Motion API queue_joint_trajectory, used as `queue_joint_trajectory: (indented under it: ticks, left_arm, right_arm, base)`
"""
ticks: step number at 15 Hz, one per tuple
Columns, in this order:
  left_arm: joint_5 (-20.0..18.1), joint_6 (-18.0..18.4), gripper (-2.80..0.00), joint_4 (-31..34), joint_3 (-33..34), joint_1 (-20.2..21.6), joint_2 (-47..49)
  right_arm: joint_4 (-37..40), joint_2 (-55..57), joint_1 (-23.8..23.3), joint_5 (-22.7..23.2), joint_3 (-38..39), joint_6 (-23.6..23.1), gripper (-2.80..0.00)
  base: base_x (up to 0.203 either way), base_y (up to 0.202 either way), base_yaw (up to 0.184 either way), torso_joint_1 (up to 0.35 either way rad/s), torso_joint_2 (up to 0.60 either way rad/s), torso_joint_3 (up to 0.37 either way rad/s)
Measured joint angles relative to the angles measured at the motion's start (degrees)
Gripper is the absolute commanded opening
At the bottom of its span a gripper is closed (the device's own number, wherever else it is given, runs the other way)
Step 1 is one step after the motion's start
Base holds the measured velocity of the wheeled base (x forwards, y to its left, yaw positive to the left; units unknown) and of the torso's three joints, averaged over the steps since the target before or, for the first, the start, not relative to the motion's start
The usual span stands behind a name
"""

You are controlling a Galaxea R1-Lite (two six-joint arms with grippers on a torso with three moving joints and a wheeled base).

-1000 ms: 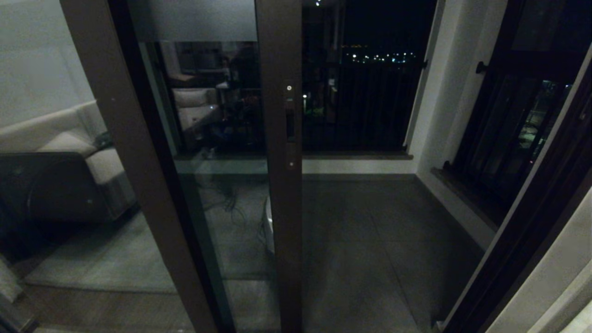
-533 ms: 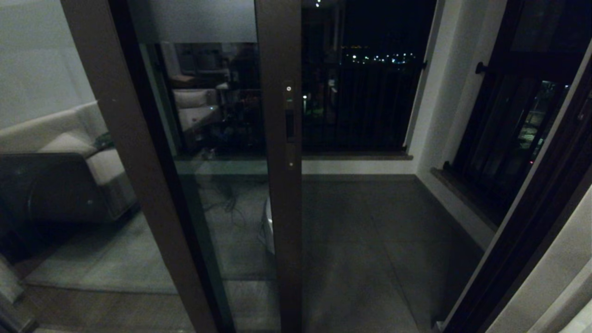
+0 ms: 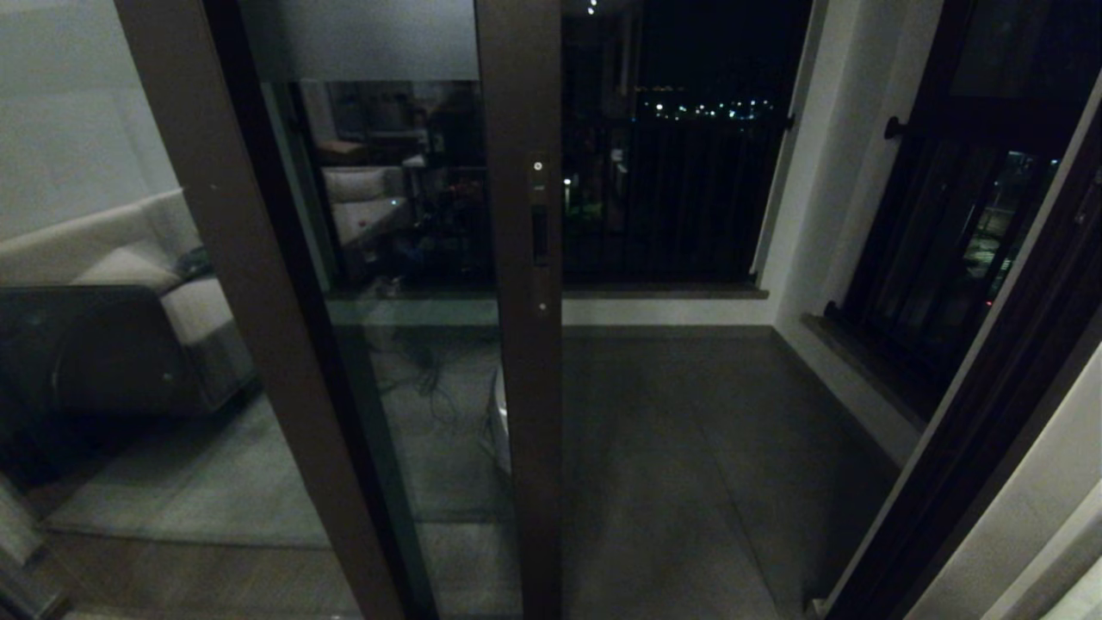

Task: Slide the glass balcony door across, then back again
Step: Open the slid door

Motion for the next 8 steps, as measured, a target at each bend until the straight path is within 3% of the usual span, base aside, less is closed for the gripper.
queue_joint_trajectory:
  ticks: [2,4,6,8]
  left_arm:
    - [-0.2,1.4,-2.80,-0.5,-0.2,0.0,0.0]
    - [-0.7,1.2,-2.80,-1.4,-2.3,0.0,0.1]
    - [-1.8,1.0,-2.80,-1.0,-6.7,0.0,1.9]
    - [-3.5,1.0,-2.80,-1.6,-11.7,0.0,6.8]
  right_arm:
    - [-7.5,-1.1,0.0,6.1,11.9,1.2,-2.80]
    - [-18.6,-1.7,0.0,8.8,24.8,2.2,-2.80]
    - [-31.7,-1.8,0.0,9.4,32.9,5.3,-2.80]
    - [-36.8,-1.8,0.0,6.9,36.1,7.0,-2.80]
  base:
    - [0.000,0.000,0.000,0.000,0.00,0.000]
    - [0.000,0.000,0.000,0.000,0.00,0.000]
    - [0.000,0.000,0.000,0.000,0.00,0.000]
    - [0.000,0.000,0.000,0.000,0.00,0.000]
